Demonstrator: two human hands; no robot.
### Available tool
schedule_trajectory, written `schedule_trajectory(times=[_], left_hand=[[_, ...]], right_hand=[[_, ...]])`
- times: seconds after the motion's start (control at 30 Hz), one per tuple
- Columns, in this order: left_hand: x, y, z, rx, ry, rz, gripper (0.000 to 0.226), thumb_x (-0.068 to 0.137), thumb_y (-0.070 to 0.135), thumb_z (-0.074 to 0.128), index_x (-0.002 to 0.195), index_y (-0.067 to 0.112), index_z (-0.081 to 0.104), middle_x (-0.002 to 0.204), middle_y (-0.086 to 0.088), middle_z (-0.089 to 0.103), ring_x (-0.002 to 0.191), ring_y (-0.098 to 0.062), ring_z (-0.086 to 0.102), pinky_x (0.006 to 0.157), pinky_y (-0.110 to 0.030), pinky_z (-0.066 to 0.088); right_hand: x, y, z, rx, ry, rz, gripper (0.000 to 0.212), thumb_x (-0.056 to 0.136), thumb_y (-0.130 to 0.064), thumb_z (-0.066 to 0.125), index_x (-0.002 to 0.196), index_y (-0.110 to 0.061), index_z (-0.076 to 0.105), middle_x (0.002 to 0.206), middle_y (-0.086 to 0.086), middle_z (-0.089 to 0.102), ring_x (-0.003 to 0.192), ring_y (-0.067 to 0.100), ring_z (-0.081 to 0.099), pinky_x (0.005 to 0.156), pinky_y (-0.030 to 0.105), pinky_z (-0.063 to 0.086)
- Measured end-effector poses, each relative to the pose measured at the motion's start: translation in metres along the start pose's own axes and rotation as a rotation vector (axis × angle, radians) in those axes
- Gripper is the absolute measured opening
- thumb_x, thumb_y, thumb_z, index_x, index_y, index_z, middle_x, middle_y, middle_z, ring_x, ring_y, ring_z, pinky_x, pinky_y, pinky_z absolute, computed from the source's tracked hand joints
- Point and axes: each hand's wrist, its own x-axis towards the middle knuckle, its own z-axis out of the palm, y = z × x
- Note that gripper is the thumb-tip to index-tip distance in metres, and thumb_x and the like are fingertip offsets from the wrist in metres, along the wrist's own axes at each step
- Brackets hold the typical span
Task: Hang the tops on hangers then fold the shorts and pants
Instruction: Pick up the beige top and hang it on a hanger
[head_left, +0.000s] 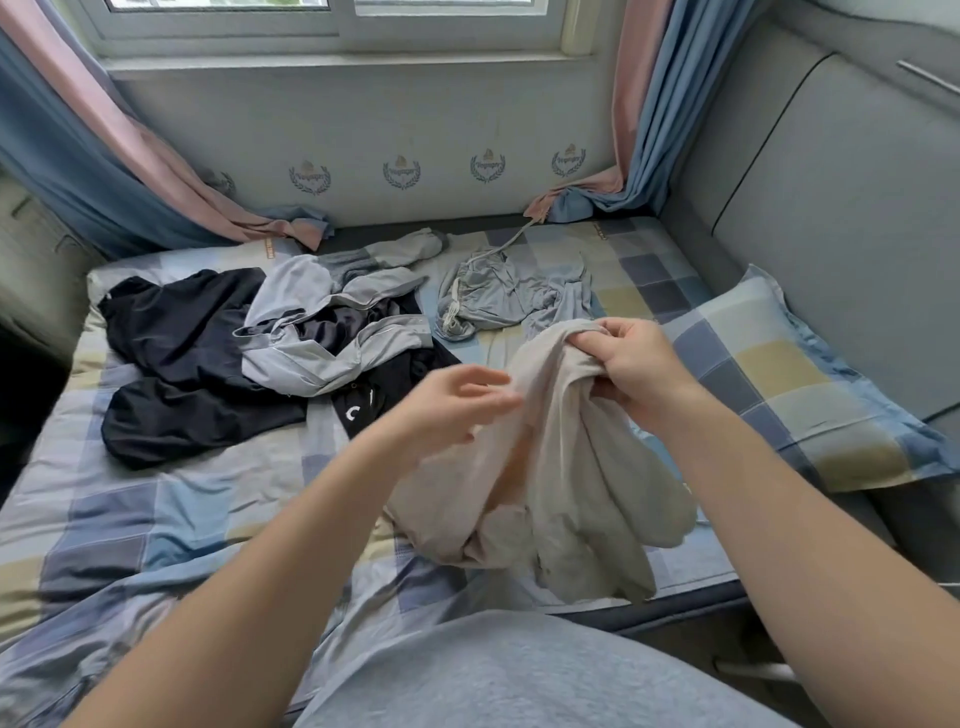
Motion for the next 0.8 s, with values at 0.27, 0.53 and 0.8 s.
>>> schedule_trajectory(times=[0.27, 0.53, 0.8], left_hand=[[0.007, -0.013, 0.044, 0.092, 0.02, 0.167, 0.02, 0.096, 0.009, 0.055, 0.086, 0.016, 0.071, 0.075, 0.003, 0.076, 0.073, -0.018, 0.075, 0.059, -0.022, 0.053], [-0.005, 0.013, 0.001, -0.456, 0.327, 0.106, 0.018, 0.104, 0.014, 0.051, 0.092, 0.006, 0.063, 0.075, -0.011, 0.073, 0.063, -0.021, 0.074, 0.055, -0.027, 0.058], [-0.023, 0.045, -0.001, -0.8, 0.233, 0.178, 0.017, 0.105, 0.013, 0.046, 0.096, 0.007, 0.059, 0.079, -0.011, 0.074, 0.072, -0.023, 0.075, 0.063, -0.033, 0.061]], right_hand=[[-0.018, -0.027, 0.028, 0.342, -0.197, -0.071, 0.009, 0.097, -0.003, 0.059, 0.102, -0.003, 0.066, 0.085, 0.008, 0.067, 0.073, 0.016, 0.068, 0.062, 0.03, 0.06], [-0.02, 0.021, 0.025, 0.061, -0.205, -0.105, 0.044, 0.078, -0.031, 0.075, 0.118, -0.031, 0.056, 0.123, -0.003, 0.064, 0.11, 0.011, 0.065, 0.085, 0.03, 0.056], [-0.039, 0.104, 0.057, -0.447, -0.439, 0.171, 0.115, 0.055, -0.07, 0.079, 0.15, -0.022, 0.036, 0.149, -0.007, 0.046, 0.135, 0.014, 0.045, 0.112, 0.039, 0.04]])
